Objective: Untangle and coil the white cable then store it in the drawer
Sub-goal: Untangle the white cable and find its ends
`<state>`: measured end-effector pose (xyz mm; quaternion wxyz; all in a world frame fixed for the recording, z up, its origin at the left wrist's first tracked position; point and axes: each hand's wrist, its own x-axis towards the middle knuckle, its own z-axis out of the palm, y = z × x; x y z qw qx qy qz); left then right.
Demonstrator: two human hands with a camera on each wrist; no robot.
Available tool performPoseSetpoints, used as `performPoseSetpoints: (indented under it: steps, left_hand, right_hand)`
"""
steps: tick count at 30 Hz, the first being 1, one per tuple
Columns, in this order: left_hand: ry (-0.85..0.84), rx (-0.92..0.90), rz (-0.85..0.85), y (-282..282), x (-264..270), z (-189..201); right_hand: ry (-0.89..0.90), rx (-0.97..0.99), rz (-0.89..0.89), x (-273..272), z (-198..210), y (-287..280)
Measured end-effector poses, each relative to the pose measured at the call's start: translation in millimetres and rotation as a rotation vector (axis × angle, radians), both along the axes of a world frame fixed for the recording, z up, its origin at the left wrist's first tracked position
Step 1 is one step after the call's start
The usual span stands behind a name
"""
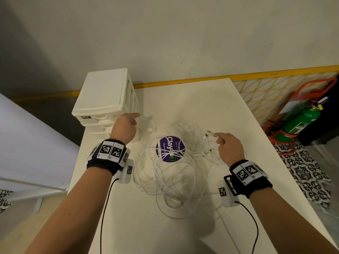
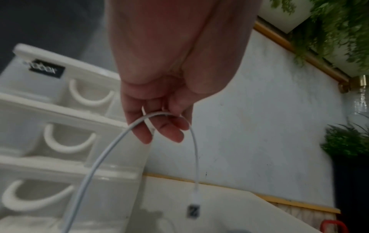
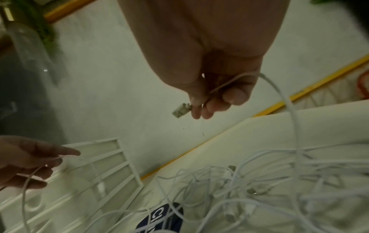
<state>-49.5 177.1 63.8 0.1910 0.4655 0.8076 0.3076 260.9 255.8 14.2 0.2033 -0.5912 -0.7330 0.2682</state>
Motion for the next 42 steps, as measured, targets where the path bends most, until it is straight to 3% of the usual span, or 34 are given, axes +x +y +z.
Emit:
performPoseSetpoints:
  steps: [7, 11, 16, 21, 28, 31, 35, 39, 42]
  left_hand:
    - [-0.033, -0.041, 0.001, 40.7, 26.0, -21.7]
    - [0.109, -0.213, -0.027, 66.5, 24.9, -37.7]
    - [0.053, -0.416, -0.103, 86.5, 22.3, -61.3]
    - [0.143, -0.658, -0.21, 88.7, 29.6, -79.7]
    - [0.251, -0.688, -0.262, 81.9, 28.5, -91.2]
    - [0.184, -0.598, -0.25, 78.6, 24.4, -88.9]
    - [0.095, -0.38, -0.158, 66.4, 16.5, -71.9]
    - [0.056, -0.227, -0.153, 41.1, 16.3, -42.1]
    - [0.064, -0.145, -0.153, 19.5, 14.5, -19.6]
  right_hand:
    - [0.019, -0.095, -0.131, 17.4, -12.3, 22.7]
    - [-0.03, -0.177, -0.082, 24.2, -29.0, 33.3]
    - [-0.109, -0.212, -0.084, 27.6, -42.5, 36.2]
    - [-0.132, -0.274, -0.022, 28.3, -53.8, 33.4]
    - [0.041, -0.167, -0.031, 14.0, -51.1, 21.9]
    - [0.078, -0.181, 0.103, 3.5, -38.8, 10.0]
    - [0.038, -0.222, 0.473, -15.6, -26.9, -19.5]
    - [-0.111, -0.227, 0.817, -39.8, -32.5, -56.9]
    - [-0.256, -0.254, 0.901, -50.0, -43.9, -72.9]
